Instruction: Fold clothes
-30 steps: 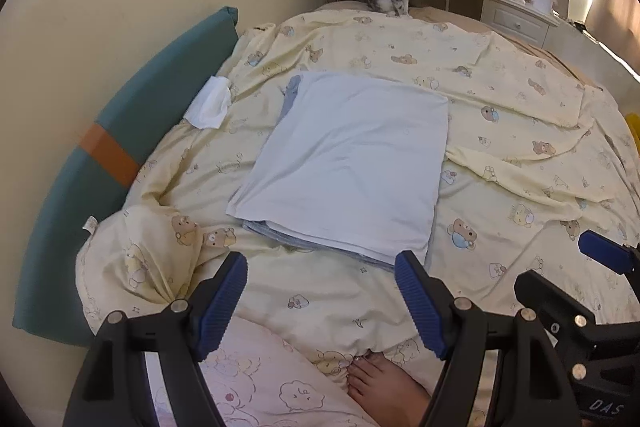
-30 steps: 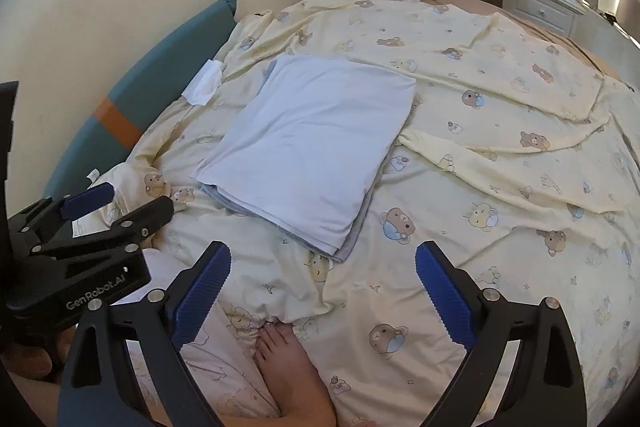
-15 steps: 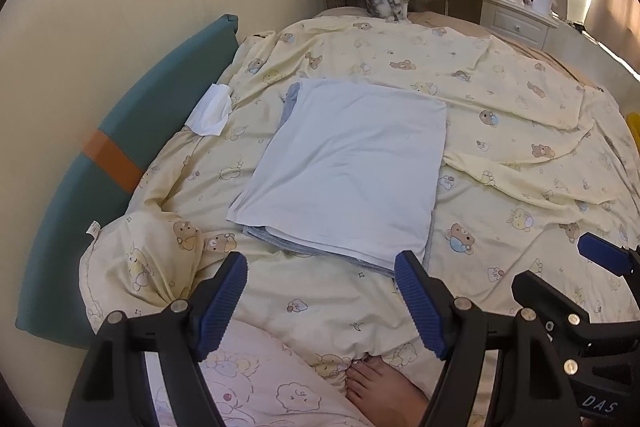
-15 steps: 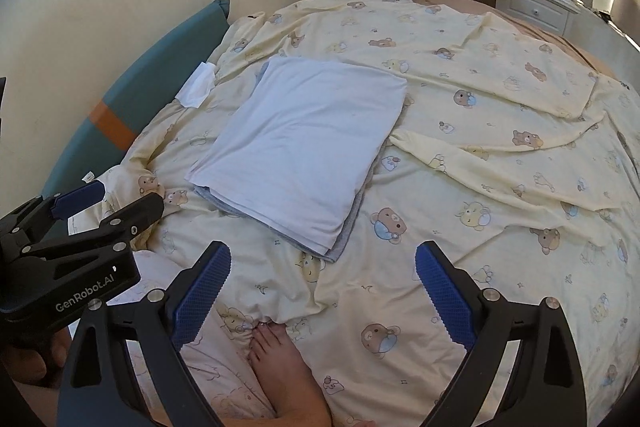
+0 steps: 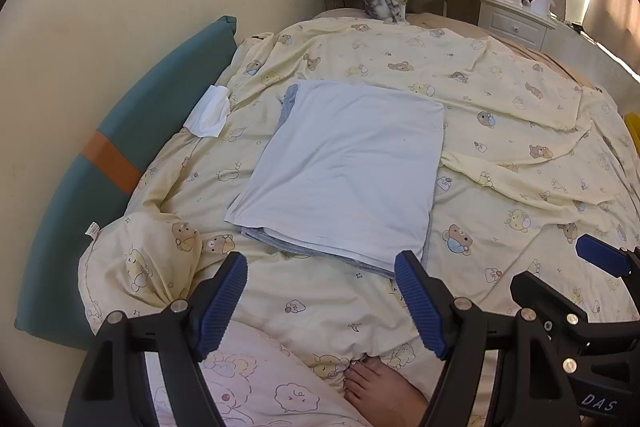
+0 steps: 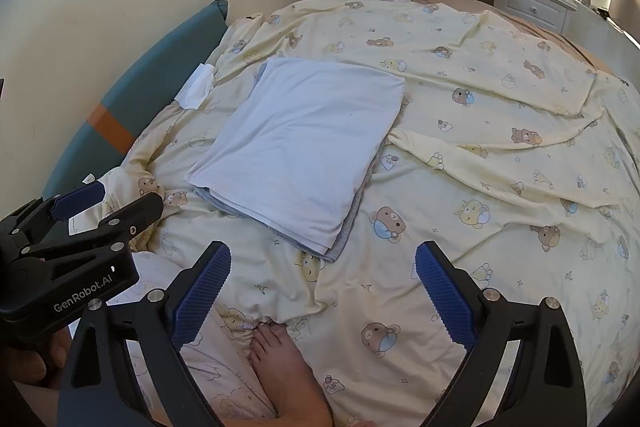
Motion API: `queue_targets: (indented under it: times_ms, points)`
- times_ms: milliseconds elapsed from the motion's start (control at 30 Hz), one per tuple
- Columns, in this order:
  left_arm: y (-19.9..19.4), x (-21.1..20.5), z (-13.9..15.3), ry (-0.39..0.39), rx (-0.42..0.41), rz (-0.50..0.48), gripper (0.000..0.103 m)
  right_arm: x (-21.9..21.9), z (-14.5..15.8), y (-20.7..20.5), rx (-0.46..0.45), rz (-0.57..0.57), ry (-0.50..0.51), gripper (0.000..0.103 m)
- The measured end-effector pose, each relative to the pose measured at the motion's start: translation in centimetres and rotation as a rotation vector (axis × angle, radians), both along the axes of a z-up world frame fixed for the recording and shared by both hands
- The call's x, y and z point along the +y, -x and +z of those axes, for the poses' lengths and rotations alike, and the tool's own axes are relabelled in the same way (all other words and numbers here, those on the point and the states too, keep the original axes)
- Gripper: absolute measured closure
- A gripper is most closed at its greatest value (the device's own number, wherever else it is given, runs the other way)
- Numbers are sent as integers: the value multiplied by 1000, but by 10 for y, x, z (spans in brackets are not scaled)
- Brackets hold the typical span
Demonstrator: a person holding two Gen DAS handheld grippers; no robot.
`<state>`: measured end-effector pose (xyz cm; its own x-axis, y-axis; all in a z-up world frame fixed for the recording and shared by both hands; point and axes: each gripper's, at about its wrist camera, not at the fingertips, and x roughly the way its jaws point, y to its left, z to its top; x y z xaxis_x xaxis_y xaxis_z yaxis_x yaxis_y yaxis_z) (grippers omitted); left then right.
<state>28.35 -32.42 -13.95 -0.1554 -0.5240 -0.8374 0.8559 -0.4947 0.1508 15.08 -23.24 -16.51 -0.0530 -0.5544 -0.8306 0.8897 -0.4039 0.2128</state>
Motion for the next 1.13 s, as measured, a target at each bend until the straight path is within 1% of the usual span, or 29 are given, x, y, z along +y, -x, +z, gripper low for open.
queue_targets:
  times_ms: [200, 933, 1133]
  points:
    - [0, 0, 0, 2, 1, -1, 26, 1, 2, -1, -4, 1, 16, 7]
    - [-2, 1, -1, -4, -3, 2, 26, 1, 1, -1, -14, 4, 16, 7]
    - [-4, 2, 0, 5, 12, 4, 26, 1, 1, -1, -15, 6, 14, 7]
